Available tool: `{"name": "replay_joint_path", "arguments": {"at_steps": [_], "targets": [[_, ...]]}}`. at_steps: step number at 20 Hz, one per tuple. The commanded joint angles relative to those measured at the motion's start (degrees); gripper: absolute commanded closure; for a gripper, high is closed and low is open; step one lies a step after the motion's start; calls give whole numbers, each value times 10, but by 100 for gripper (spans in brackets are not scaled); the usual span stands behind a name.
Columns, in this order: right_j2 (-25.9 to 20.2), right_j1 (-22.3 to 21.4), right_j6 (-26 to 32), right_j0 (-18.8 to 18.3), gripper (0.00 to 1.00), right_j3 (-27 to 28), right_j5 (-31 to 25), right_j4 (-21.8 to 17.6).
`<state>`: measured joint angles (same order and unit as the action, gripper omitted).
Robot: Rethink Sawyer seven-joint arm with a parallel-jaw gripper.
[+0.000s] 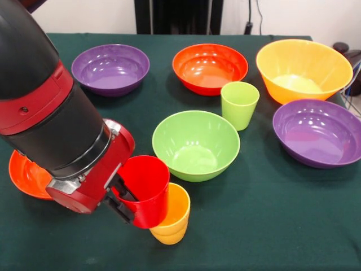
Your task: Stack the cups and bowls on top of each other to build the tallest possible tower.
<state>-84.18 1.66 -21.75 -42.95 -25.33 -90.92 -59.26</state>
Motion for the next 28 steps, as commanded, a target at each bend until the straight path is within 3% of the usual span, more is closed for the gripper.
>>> {"name": "replay_joint_path", "arguments": {"at_steps": [1, 20, 28], "targets": [[96, -17, -154, 28, 100, -15, 28, 5], [199, -56, -221, 29, 100, -90, 80, 112], [230, -63, -233, 39, 100, -97, 97, 148]]}}
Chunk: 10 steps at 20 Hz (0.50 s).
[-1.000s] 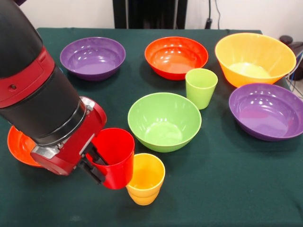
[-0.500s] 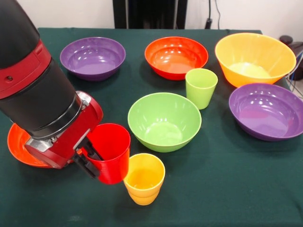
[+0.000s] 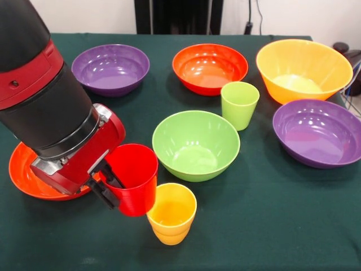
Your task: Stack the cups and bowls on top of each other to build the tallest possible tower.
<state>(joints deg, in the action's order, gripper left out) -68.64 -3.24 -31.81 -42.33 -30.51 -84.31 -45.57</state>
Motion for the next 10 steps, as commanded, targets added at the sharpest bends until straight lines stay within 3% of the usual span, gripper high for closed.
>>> {"name": "replay_joint_path", "arguments": {"at_steps": [1, 10], "targets": [[78, -14, -133, 35, 100, -44, 31, 15], [119, -27, -155, 45, 100, -64, 52, 53]]}}
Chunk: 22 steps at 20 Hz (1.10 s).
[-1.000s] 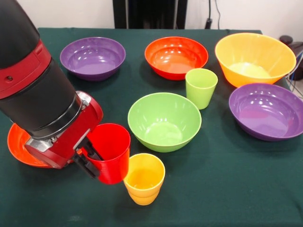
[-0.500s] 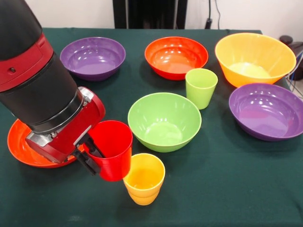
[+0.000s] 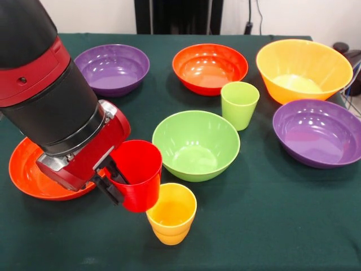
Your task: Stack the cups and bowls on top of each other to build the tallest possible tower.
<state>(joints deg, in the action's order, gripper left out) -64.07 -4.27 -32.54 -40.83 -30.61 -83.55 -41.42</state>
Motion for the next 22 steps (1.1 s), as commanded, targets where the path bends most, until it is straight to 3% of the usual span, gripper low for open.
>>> {"name": "replay_joint_path", "arguments": {"at_steps": [1, 9, 22], "targets": [[78, -17, -149, 31, 100, -64, 47, 16], [108, -22, -161, 47, 100, -65, 59, 46], [131, -13, -169, 87, 100, -15, 48, 68]]}}
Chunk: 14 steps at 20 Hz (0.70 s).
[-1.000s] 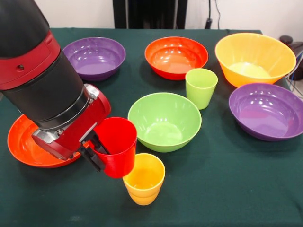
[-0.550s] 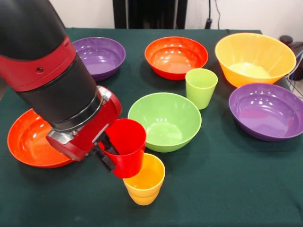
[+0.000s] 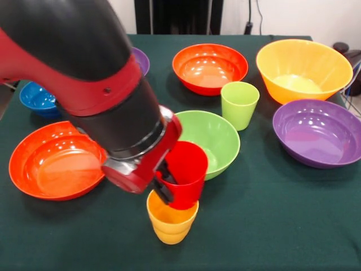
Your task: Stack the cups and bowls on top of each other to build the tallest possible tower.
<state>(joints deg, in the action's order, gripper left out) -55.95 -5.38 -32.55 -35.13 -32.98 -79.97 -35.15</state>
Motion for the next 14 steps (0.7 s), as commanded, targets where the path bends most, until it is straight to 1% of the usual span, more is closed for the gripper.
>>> {"name": "replay_joint_path", "arguments": {"at_steps": [1, 6, 11, 14], "targets": [[50, -1, -169, 31, 100, 11, 12, 6], [45, 8, -151, 38, 100, 38, -1, 3], [29, 20, -116, 46, 100, 85, -31, -18], [20, 25, -99, 48, 100, 104, -46, -29]]}}
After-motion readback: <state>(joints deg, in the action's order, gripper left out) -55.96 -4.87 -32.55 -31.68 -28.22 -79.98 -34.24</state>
